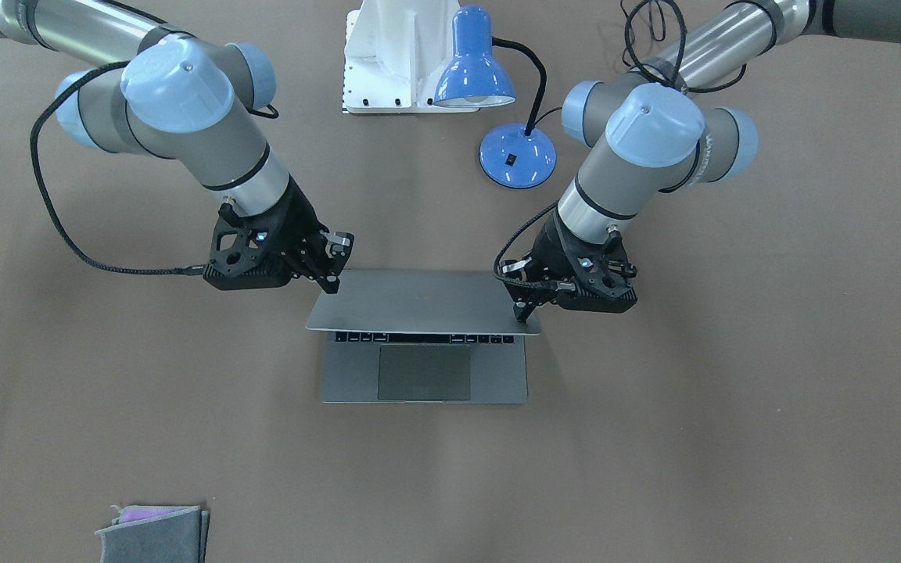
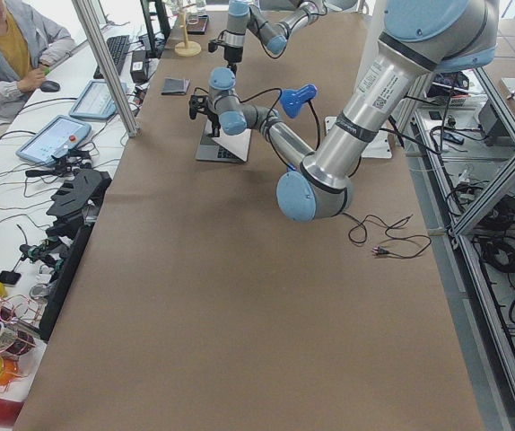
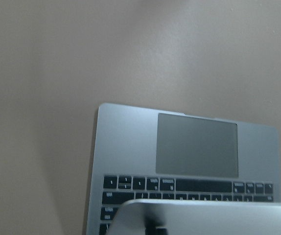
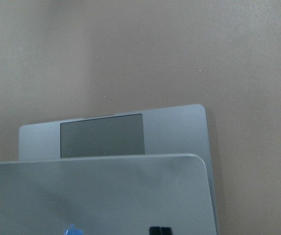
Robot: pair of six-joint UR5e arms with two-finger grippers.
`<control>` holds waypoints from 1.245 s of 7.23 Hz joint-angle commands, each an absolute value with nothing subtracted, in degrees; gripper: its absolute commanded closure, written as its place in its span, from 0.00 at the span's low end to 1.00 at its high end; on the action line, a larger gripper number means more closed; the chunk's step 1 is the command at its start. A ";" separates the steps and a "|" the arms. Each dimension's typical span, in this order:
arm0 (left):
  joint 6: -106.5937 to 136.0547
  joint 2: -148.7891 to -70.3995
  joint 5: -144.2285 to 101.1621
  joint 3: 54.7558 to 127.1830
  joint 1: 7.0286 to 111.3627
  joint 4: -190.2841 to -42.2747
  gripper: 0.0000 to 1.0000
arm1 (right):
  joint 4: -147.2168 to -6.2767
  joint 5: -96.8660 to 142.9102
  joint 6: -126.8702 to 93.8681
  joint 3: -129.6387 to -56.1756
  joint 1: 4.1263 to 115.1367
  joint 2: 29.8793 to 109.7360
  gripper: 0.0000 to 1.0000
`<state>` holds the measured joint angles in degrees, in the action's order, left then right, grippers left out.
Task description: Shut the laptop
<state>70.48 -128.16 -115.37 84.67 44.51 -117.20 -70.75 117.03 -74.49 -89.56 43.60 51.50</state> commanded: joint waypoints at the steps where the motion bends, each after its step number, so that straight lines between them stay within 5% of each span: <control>1: 70.58 -132.25 -113.38 76.60 44.47 -120.13 1.00 | -67.50 115.59 -74.44 -78.88 44.91 45.90 1.00; 4: 67.77 -134.64 -111.72 71.12 44.39 -121.02 1.00 | -61.04 113.55 -75.06 -65.34 44.74 39.73 1.00; 9: 64.95 -139.21 -110.74 59.78 44.12 -124.19 1.00 | -60.73 115.40 -74.53 -59.60 44.39 39.20 1.00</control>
